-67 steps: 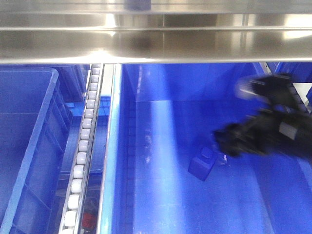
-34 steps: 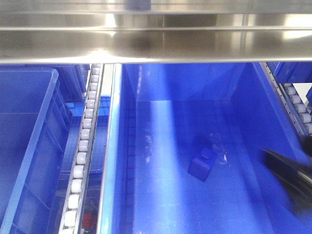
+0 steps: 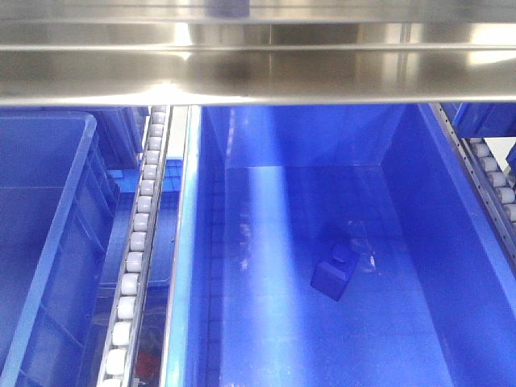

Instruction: Pour parts from conveyor to right shelf

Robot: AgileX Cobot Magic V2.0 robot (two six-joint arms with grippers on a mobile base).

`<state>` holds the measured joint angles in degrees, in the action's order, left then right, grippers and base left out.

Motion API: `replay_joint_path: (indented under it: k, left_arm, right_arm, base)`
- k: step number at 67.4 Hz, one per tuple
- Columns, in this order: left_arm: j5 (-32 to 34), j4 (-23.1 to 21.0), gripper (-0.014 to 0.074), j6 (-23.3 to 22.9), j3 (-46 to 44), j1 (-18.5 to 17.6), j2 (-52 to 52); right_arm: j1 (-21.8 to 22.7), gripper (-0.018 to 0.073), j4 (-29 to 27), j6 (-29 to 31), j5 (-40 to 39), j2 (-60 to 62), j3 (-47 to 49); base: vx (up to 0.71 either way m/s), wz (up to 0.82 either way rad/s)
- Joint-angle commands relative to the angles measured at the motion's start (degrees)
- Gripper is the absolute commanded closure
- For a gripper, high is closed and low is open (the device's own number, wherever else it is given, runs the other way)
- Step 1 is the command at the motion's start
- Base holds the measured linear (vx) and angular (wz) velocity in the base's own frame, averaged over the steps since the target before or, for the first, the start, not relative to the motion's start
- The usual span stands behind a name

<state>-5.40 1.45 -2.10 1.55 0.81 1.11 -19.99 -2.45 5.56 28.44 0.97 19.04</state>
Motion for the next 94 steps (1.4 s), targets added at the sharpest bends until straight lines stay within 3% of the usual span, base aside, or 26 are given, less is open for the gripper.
replay_joint_path:
  k: [1, 7, 20, 64, 79, 85, 94]
  left_arm:
    - [4.1, -0.4, 0.0603, -0.4, -1.5, -0.1, 0.3]
    - [4.1, -0.4, 0.0603, -0.4, -1.5, -0.1, 0.3]
    - [4.1, -0.4, 0.0603, -0.4, -1.5, -0.1, 0.3]
    - [4.1, -0.4, 0.0603, -0.4, -1.5, -0.1, 0.3]
    - [4.1, -0.4, 0.0603, -0.4, -1.5, -0.1, 0.3]
    - [4.1, -0.4, 0.0603, -0.4, -1.5, -0.1, 0.3]
    - [4.1, -0.4, 0.0603, -0.4, -1.5, -0.1, 0.3]
  right_arm:
    - [0.2, 0.0036, 0.7, -0.2, -4.7, -1.0, 1.4]
    - [0.2, 0.0124, 1.0, -0.2, -4.9, -1.0, 1.4]
    - [0.2, 0.0576, 1.7, 0.0, -4.8, -1.0, 1.4]
    - [0.6, 0.0568, 1.1, 0.3, -4.2, -0.9, 1.4]
    - [13.8, 0.0568, 1.7, 1.8, -6.2, -0.9, 1.2]
    - [18.6, 0.0568, 1.6, 1.5, -10.5, -0.8, -2.1]
    - [21.1, 0.0568, 1.3, -0.4, -20.8, 0.4, -10.0]
  base:
    - [0.00, -0.01]
    - [0.00, 0.00]
    - [0.00, 0.00]
    - [0.00, 0.00]
    - [0.00, 0.00]
    - [0.00, 0.00]
    - [0.00, 0.00]
